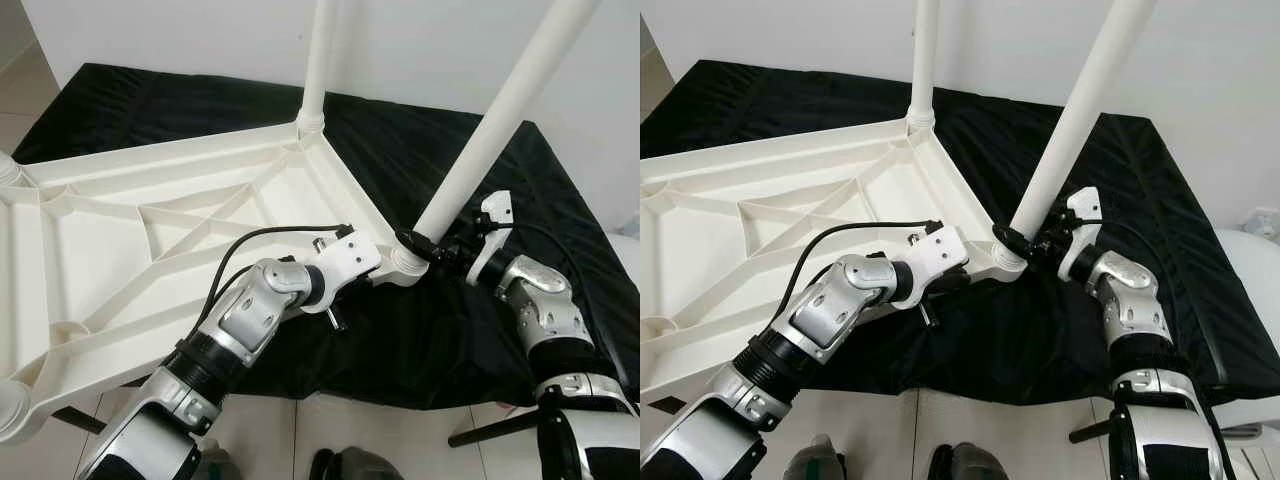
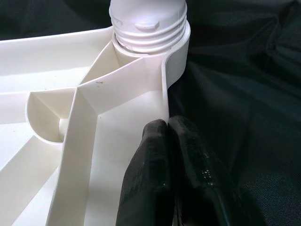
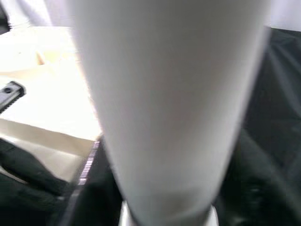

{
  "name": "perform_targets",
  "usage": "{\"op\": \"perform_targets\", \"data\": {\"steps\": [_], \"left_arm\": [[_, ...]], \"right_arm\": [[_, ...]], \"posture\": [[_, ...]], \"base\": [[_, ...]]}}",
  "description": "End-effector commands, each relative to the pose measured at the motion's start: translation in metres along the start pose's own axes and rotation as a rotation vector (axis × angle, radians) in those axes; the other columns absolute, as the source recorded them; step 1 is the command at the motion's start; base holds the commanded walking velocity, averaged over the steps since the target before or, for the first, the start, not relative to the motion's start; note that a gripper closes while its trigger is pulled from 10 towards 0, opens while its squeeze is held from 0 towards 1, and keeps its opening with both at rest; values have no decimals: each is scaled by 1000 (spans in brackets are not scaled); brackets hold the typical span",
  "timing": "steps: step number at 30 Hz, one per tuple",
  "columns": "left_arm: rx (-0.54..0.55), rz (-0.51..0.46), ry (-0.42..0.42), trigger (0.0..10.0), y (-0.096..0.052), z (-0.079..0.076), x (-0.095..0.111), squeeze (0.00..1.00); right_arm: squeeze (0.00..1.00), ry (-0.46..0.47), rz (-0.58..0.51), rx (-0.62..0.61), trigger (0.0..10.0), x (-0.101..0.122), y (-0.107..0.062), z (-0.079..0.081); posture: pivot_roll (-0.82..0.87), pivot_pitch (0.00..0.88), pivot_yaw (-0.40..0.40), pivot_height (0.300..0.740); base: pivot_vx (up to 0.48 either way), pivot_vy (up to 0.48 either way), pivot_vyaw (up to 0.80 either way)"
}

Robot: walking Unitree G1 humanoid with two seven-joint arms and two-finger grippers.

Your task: Building children table

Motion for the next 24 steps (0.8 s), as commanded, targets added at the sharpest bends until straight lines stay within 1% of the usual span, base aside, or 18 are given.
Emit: {"op": "perform_targets", "data": {"steps": [1,6,7,11,13,14,15,16,18,20,21,22,24], "left_arm": [[-40,-17,11,10000,-1,-2,5,0],[-41,-18,10,10000,0,-3,6,0],[-43,-19,8,10000,0,-4,6,0],[-45,-21,7,10000,0,-5,6,0],[-46,-21,6,10000,1,-5,6,0],[-46,-21,6,10000,1,-5,6,0],[-48,-21,6,10000,1,-6,6,0],[-48,-21,6,10000,1,-6,6,0],[-50,-20,5,10000,1,-7,6,0],[-50,-20,5,10000,1,-7,6,0],[-51,-21,4,10000,1,-7,6,0],[-52,-20,3,10000,1,-8,5,0],[-52,-20,3,10000,1,-8,5,0]], "right_arm": [[0,17,30,-73,0,-4,-13,-15],[0,27,36,-54,0,-7,-15,-15],[0,38,33,-49,10000,-9,-15,-13],[0,53,18,-42,10000,-10,-13,-9],[0,56,-11,-50,10000,-10,-8,-3],[0,56,-11,-50,10000,-10,-8,-3],[0,61,-37,-64,10000,-9,-4,2],[0,61,-37,-64,10000,-9,-4,2],[0,77,-94,-99,10000,-6,5,11],[0,77,-94,-99,10000,-6,5,11],[0,79,-114,-112,10000,-4,9,15],[0,91,-153,-166,10000,-1,15,20],[0,93,-171,-188,10000,1,18,23]], "posture": [[54,26,-101,740],[49,30,-102,740],[48,31,-103,740],[47,32,-103,740],[46,33,-104,740],[46,33,-104,740],[45,35,-105,740],[45,35,-105,740],[44,37,-106,740],[44,37,-106,740],[44,37,-106,740],[45,37,-109,740],[45,37,-109,740]], "base": [[0,0,0],[0,0,0],[0,0,0],[0,0,0],[0,0,0],[0,0,0],[0,0,0],[0,0,0],[0,0,0],[0,0,0],[0,0,0],[0,0,0],[0,0,0]]}}
Point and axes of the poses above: a point about 5 cm out from each wrist's last joint towards the gripper, its own y axis pointing out of the wrist towards the gripper, its own x axis along the axis of the wrist's last joint, z = x × y, the point moved 3 cm from there along y, pointing out of the wrist towards the gripper, and after that the axes turned 5 degrees about y, right-handed, at the moved point
